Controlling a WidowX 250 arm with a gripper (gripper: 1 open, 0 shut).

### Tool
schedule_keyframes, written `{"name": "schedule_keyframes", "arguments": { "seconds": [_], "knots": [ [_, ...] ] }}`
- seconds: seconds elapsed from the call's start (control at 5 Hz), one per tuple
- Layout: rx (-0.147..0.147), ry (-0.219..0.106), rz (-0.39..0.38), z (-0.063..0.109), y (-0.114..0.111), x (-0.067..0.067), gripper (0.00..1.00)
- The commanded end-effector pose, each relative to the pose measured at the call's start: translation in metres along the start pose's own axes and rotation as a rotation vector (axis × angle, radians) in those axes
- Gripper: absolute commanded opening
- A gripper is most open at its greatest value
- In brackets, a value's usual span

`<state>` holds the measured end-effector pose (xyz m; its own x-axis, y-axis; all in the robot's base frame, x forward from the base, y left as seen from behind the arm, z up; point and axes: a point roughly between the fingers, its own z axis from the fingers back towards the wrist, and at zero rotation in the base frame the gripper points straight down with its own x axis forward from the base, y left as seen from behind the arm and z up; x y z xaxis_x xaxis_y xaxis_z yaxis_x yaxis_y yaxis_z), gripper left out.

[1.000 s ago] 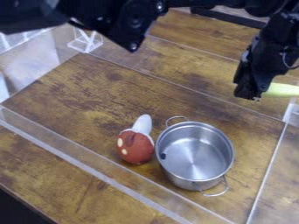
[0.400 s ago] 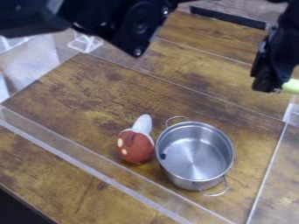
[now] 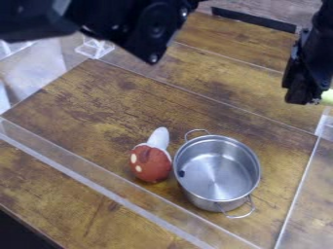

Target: Move the green spoon to the right

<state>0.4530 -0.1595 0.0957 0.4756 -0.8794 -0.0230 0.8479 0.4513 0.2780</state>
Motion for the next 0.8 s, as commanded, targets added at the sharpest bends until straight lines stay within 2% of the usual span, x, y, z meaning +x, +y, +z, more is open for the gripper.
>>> {"name": "schedule_keyframes", "arguments": {
  "seconds": [0.0,0.2,0.4,0.6],
  "knots": [
    [0.026,-0.072,0.011,0.022,0.030,-0.014,0.00],
    [0.003,-0.080,0.008,0.034,0.030,-0.027,0.00],
    [-0.022,-0.058,0.102,0.040,0.025,-0.043,0.00],
    [-0.023,-0.009,0.227,0.054,0.021,-0.064,0.00]
  ]
}}
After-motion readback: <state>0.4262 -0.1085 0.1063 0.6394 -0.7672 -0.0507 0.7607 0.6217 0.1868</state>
